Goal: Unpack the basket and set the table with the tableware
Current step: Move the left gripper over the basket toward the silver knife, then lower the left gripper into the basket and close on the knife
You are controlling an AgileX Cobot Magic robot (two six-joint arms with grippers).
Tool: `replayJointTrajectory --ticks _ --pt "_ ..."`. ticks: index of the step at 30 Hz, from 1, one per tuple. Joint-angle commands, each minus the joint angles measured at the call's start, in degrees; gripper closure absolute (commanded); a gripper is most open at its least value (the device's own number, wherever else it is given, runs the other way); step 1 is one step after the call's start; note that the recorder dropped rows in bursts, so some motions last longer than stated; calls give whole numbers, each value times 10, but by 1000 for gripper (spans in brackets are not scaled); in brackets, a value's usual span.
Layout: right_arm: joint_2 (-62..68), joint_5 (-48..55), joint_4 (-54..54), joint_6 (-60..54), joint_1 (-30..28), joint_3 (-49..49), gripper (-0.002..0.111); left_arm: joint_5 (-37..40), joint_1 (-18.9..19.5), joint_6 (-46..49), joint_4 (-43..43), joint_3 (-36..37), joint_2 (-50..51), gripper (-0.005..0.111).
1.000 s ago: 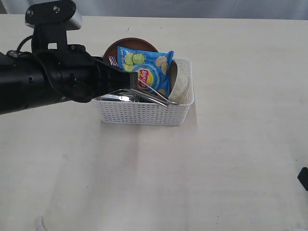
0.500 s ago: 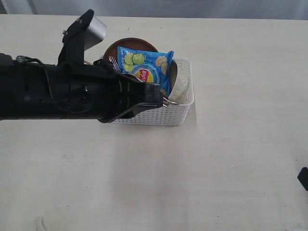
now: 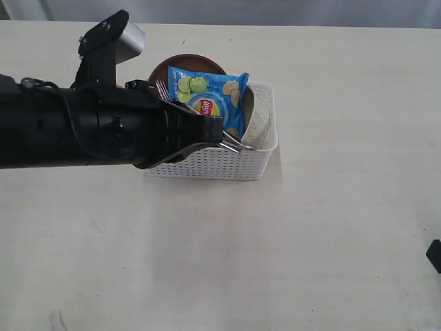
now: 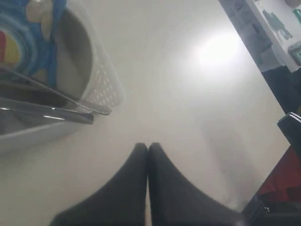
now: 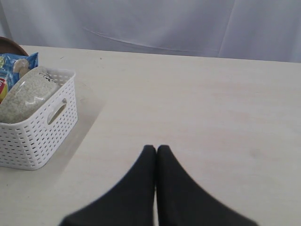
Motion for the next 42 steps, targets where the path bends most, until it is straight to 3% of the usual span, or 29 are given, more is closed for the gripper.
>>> replayJointTrajectory --ticks 1,4,20,24,28,33,36,39,42 --pt "-4 -2 -5 -2 2 2 108 -20 2 -161 149 -1 -1 107" --pt "-4 -2 -5 -2 2 2 108 -23 2 -231 215 -1 -2 107" --pt "-4 -2 -5 -2 2 2 108 31 2 -228 201 1 -3 107" --pt "-4 -2 -5 -2 2 2 108 13 2 -233 213 10 -3 107" --pt "-4 -2 -5 -2 2 2 108 -8 2 -434 388 12 -3 107" --pt "-4 -2 -5 -2 2 2 108 -46 -2 -859 763 12 -20 107" --pt "-4 -2 -5 -2 2 2 108 -61 -15 -1111 919 13 -26 107" --pt "-4 -2 -5 -2 2 2 108 -101 -18 -1195 906 33 -26 107" --pt "-4 -2 -5 -2 2 2 108 -236 -21 -1237 878 93 -26 107"
